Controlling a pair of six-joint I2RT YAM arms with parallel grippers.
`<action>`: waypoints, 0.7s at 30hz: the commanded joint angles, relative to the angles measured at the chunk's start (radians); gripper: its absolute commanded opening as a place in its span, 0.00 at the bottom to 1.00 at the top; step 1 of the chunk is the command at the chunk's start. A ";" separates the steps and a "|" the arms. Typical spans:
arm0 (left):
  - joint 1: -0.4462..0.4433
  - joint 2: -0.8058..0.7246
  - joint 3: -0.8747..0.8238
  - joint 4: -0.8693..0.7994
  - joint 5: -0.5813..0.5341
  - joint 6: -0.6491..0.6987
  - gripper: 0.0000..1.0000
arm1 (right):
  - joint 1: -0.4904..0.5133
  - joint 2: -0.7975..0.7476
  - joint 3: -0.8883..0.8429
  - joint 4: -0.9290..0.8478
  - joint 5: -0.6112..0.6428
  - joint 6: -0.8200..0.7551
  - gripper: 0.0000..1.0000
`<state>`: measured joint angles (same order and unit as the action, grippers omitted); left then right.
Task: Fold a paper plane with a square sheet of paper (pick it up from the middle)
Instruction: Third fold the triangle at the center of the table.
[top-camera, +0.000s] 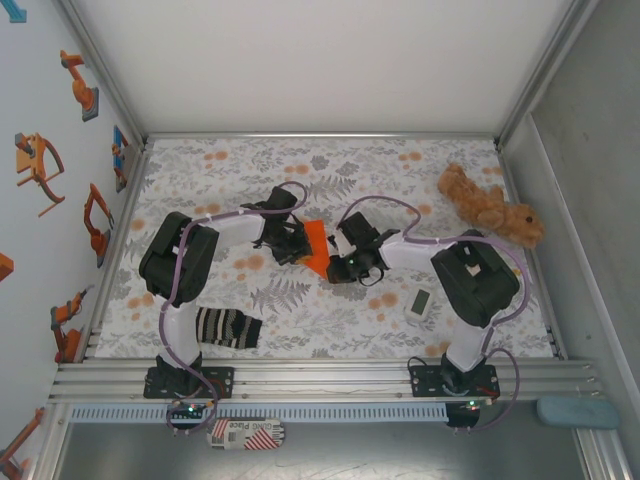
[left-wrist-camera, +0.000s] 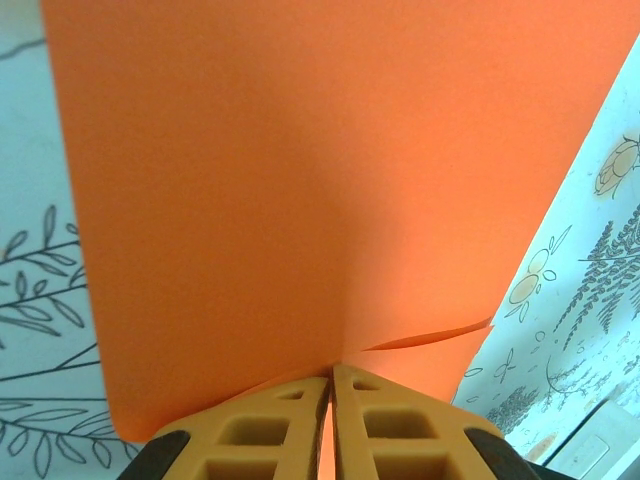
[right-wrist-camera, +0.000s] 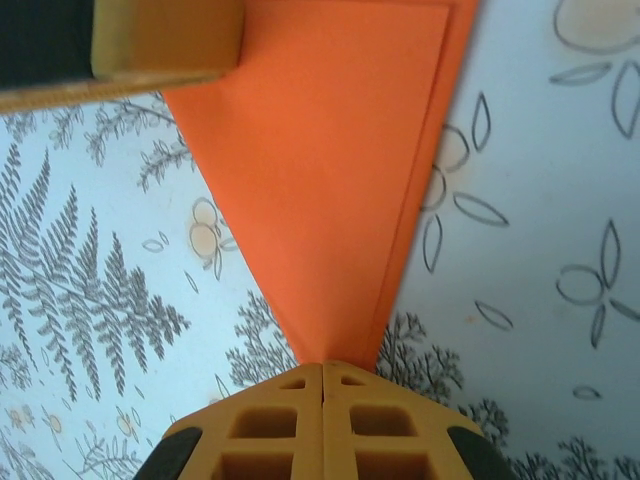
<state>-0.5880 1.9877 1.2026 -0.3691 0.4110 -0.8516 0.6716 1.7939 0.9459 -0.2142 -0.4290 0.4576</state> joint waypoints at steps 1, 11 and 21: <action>0.008 0.146 -0.075 -0.108 -0.204 0.023 0.11 | -0.010 -0.036 -0.051 -0.094 0.008 -0.026 0.00; 0.008 0.135 -0.050 -0.105 -0.186 0.028 0.11 | -0.018 -0.133 -0.009 -0.024 -0.003 0.003 0.00; 0.005 0.124 -0.034 -0.099 -0.170 0.027 0.11 | -0.002 0.046 0.112 0.040 -0.055 0.063 0.00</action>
<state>-0.5877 1.9915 1.2236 -0.3897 0.4133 -0.8482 0.6598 1.8015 1.0203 -0.1837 -0.4637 0.5007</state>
